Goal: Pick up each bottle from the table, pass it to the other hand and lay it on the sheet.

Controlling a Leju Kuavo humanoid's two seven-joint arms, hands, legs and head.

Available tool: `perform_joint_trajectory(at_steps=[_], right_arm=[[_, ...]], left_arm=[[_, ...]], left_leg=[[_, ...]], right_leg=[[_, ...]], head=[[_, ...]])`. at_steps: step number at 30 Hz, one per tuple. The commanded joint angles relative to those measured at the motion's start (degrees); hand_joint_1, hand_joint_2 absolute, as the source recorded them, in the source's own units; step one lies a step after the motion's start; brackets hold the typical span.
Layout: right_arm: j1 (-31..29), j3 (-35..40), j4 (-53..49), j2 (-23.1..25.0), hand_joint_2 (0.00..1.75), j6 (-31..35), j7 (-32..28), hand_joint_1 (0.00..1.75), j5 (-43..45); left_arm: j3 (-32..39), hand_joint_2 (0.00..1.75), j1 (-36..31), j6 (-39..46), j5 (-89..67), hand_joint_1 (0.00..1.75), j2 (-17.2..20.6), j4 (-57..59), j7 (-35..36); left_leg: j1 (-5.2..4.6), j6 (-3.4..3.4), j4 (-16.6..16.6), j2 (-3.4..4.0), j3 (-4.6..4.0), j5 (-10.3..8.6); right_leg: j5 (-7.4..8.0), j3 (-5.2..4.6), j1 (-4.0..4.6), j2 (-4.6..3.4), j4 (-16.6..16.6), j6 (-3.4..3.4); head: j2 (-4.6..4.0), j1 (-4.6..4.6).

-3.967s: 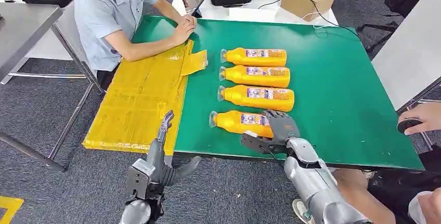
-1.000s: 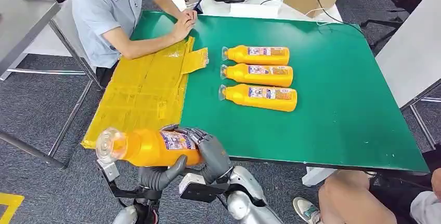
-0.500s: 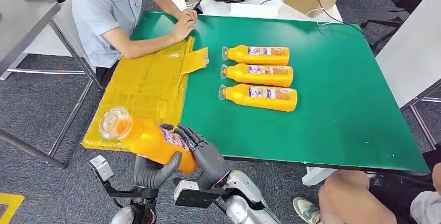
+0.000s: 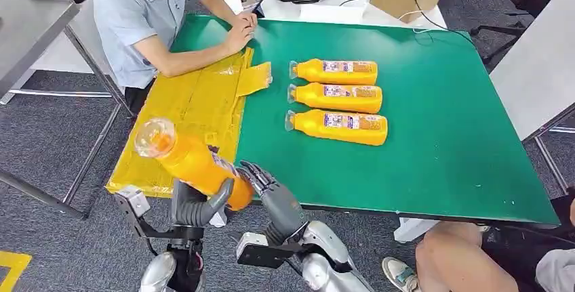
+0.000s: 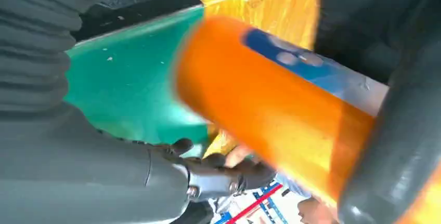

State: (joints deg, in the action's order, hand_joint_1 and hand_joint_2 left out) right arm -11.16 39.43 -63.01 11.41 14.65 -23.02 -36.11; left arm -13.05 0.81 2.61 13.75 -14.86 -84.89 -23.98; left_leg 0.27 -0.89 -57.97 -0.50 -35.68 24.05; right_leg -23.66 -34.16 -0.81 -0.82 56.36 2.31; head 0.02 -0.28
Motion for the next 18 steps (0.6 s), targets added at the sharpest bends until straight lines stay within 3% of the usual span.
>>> perform_joint_trajectory(at_steps=[1,9,12,18], right_arm=[[1.77,-1.61,-4.27,-4.17,0.00,1.74,0.28,0.00,-2.14],[2.56,-4.11,-6.49,-4.63,0.00,1.02,0.53,0.00,-3.90],[1.83,-3.62,-6.62,-3.98,0.00,-0.30,0.00,0.00,-4.10],[0.77,-2.29,-6.01,-3.37,0.00,-1.75,-0.14,0.00,-3.90]], left_arm=[[1.01,1.75,-8.02,18.62,-28.22,1.75,4.29,9.49,-0.67],[-0.04,1.75,-14.21,21.51,-50.41,1.75,6.74,16.86,7.12],[0.10,1.75,-21.40,16.19,-55.58,1.75,7.73,26.28,14.24],[1.38,1.75,-30.76,9.71,-57.09,1.75,8.19,40.54,16.88]], left_leg=[[0.01,0.04,0.12,-0.14,0.26,0.01],[-0.03,0.02,0.08,-0.12,0.12,-0.03],[0.03,0.07,0.11,-0.17,0.26,-0.02],[0.01,0.06,0.03,-0.07,0.11,-0.07]], right_leg=[[-0.07,0.31,0.03,0.23,-0.10,-0.09],[-0.04,0.16,-0.02,0.18,-0.05,-0.05],[-0.07,0.33,0.04,0.28,-0.08,-0.12],[0.00,0.14,0.04,0.15,0.00,-0.08]], head=[[0.00,0.00],[0.00,0.00],[0.00,0.02],[0.00,-0.02]])
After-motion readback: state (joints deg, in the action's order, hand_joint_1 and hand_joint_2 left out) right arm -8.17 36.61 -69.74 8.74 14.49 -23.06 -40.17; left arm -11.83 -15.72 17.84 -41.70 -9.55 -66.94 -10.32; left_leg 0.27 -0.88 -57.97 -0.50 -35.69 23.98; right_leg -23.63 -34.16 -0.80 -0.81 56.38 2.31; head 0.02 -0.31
